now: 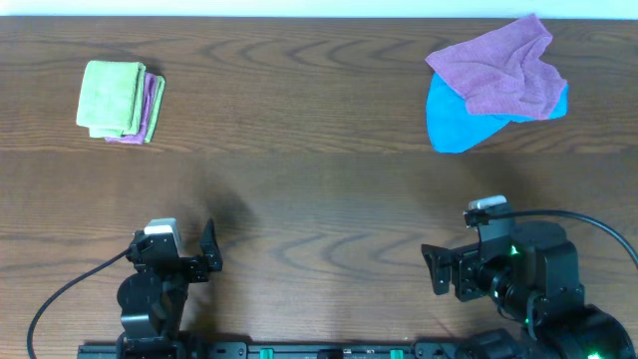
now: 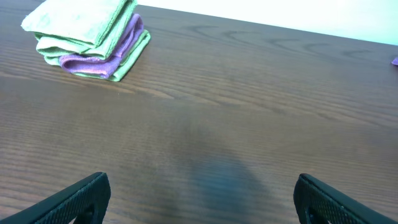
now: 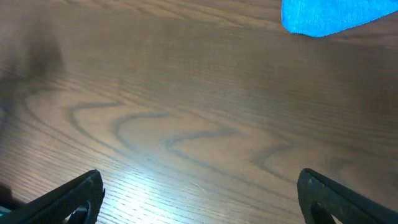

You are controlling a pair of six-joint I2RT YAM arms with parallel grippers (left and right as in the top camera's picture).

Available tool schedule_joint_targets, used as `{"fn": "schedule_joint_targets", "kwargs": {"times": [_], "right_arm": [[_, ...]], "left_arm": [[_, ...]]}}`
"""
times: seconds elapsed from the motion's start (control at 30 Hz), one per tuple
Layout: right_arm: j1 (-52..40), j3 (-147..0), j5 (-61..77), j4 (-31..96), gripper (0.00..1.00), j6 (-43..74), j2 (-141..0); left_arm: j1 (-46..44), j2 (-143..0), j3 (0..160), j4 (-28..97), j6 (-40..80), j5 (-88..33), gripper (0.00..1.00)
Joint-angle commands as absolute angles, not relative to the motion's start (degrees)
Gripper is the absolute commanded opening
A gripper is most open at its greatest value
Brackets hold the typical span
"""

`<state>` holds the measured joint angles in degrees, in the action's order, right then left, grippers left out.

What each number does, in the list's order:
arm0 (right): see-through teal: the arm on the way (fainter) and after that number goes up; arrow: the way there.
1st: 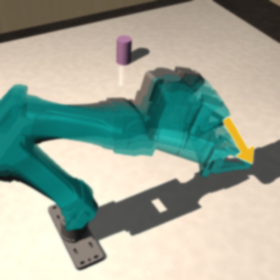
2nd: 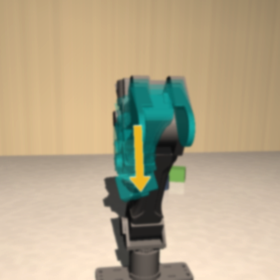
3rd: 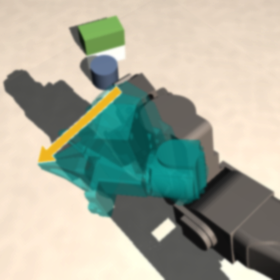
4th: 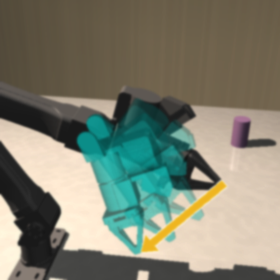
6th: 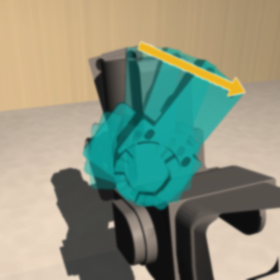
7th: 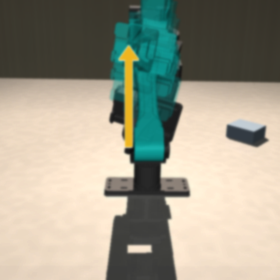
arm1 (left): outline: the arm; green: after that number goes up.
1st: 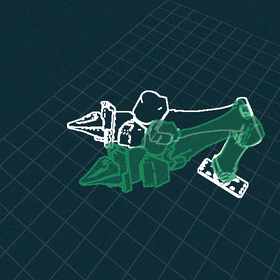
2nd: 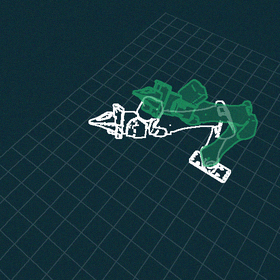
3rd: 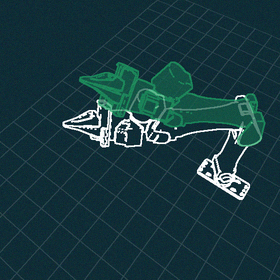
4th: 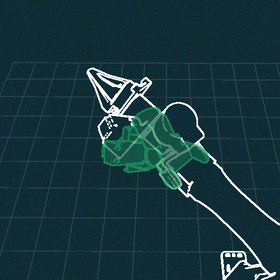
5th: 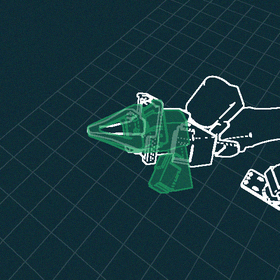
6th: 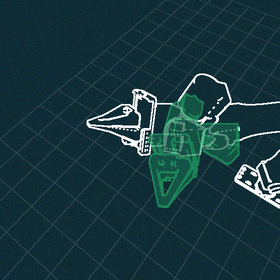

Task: Fold the cloth

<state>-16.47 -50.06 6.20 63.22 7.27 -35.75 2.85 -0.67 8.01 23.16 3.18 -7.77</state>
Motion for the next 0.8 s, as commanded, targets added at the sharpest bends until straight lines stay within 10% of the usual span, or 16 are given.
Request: {"fn": "schedule_joint_targets", "kwargs": {"times": [0.0,0.47,0.77], "right_arm": [[-16.14,-49.91,6.42,63.24,0.99,8.10,-35.64],[-15.64,-49.25,1.65,59.55,0.99,5.21,-33.47],[-2.59,-30.79,3.31,47.27,0.99,-5.23,-7.31]], "left_arm": [[3.09,-0.25,6.83,23.29,3.84,-8.60,0.95],[3.09,-0.25,6.83,23.29,3.84,-8.60,0.95],[3.09,-0.25,6.83,23.29,3.84,-8.60,0.95]]}}
